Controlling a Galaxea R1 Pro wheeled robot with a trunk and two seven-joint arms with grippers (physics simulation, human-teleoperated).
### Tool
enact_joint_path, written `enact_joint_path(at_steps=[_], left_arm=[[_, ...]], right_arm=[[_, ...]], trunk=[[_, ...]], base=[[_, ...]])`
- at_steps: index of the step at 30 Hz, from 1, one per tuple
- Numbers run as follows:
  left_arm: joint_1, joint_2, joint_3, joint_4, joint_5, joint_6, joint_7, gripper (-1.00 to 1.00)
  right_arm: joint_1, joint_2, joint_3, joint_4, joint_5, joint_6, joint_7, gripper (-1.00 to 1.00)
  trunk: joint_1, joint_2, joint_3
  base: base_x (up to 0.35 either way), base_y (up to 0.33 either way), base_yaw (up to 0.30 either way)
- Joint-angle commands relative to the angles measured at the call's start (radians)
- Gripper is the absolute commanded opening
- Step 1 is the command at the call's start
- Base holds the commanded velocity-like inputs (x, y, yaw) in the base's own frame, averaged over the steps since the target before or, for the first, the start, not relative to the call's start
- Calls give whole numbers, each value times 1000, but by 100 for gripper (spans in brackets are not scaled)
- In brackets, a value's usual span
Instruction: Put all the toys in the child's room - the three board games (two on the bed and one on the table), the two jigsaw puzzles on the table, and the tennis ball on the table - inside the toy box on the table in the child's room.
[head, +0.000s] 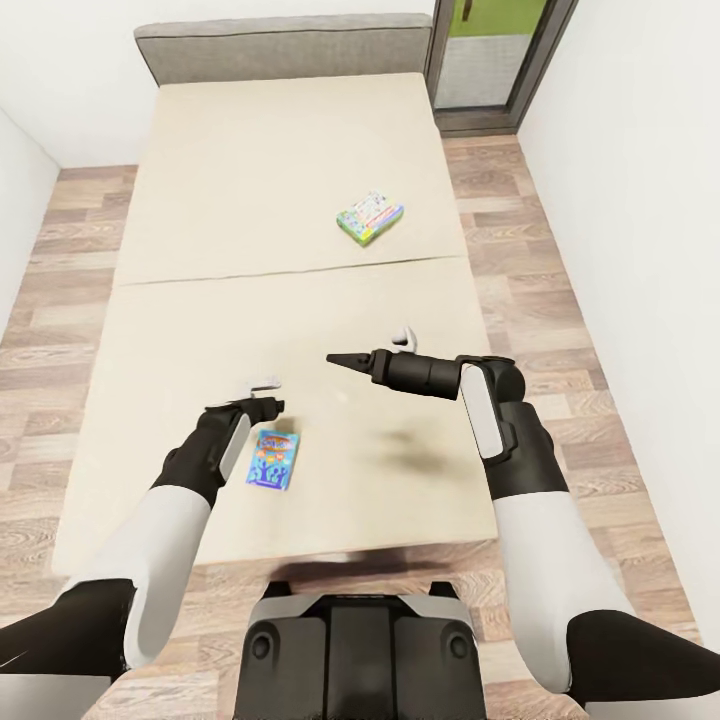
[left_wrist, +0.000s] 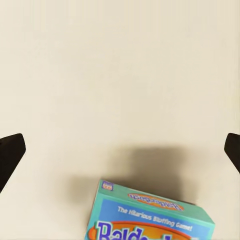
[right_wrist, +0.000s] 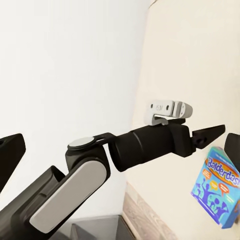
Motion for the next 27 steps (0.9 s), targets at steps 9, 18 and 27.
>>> enact_joint_path(at_steps=[9, 18, 27], left_arm=[[0, -2, 4, -2, 1, 4, 0, 100], [0, -2, 3, -2, 1, 1, 0, 100], [0, -2, 2, -2, 1, -1, 0, 100]], right_arm=[[1, 0, 0, -1, 4, 3, 5, 100], [1, 0, 0, -1, 5, 3, 5, 100], [1, 0, 0, -1, 5, 3, 5, 100]], trunk=[[1, -2, -16], [1, -2, -31], [1, -2, -45]], base=[[0, 0, 0], [0, 0, 0], [0, 0, 0]])
